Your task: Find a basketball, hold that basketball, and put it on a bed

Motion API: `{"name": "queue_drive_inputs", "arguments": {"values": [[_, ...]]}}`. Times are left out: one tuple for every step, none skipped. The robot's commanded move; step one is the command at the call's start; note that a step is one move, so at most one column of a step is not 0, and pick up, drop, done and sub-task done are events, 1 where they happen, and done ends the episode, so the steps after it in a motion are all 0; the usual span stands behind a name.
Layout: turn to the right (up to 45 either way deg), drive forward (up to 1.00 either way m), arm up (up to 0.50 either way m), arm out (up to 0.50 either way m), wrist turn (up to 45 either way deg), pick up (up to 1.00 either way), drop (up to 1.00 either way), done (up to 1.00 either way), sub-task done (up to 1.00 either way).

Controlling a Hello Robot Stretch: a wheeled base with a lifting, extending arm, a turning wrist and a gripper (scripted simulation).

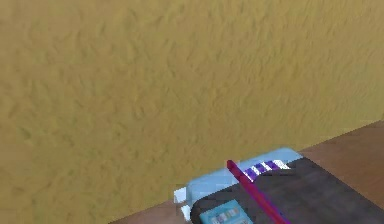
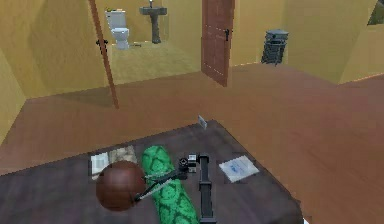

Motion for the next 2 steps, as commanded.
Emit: {"name": "queue_drive_inputs", "arguments": {"values": [[0.0, 0.00, -0.32, 0.00, 0.0, 0.00, 0.00, 0.00, 0.00], [0.0, 0.00, 0.00, 0.00, 0.0, 0.00, 1.00, 0.00, 0.00]]}}
